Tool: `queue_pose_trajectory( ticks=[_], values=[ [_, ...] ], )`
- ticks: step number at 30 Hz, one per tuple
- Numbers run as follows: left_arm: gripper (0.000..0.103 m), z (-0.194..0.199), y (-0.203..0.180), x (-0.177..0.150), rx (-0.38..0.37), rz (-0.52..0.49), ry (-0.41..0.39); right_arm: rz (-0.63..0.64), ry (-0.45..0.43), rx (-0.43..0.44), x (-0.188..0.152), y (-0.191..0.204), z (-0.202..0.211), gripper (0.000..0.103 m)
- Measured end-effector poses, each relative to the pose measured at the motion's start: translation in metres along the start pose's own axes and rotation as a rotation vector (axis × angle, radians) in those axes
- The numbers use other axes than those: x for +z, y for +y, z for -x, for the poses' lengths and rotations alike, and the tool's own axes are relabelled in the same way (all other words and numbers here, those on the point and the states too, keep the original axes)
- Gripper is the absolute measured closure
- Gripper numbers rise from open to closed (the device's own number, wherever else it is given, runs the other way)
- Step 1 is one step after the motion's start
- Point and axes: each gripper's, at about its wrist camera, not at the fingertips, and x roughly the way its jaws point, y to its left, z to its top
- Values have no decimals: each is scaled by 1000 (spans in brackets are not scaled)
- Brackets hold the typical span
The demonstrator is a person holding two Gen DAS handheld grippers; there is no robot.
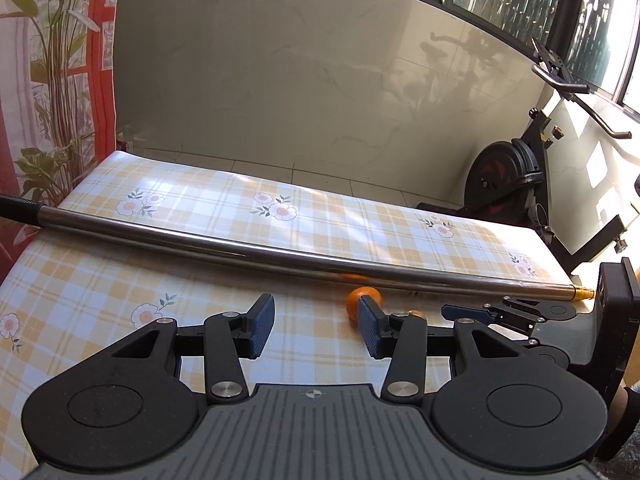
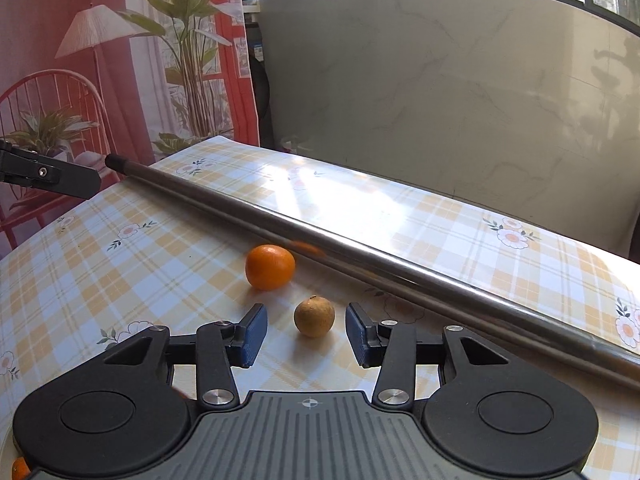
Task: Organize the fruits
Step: 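Grasp the brown kiwi with the right gripper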
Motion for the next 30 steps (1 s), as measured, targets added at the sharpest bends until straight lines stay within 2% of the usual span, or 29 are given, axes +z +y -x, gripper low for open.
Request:
queue_pose_trajectory(
  ticks=[4,9,11,13,19,25,30],
  values=[
    [55,-13,-3,0,-4,-2,21,-10,17,6,2,-3,-18,64],
    [55,-27,-9,1,-11,-12,40,-2,48,2,-1,-7,-31,71],
    [55,-32,-10,2,-13,-14,47,-15,42,15,-1,-10,-31,79],
    [55,-37,-10,2,-19,-16,60,-26,33,18,-2,-12,-29,79],
    [55,-56,-16,5,-40,-13,88,-108,-11,39,-10,-22,-10,79],
    [55,-95,-27,13,-103,59,149,-204,-73,14,-23,-35,20,79],
    [55,-119,-36,14,-69,75,149,-253,-93,-5,-39,-39,39,79]
  ],
)
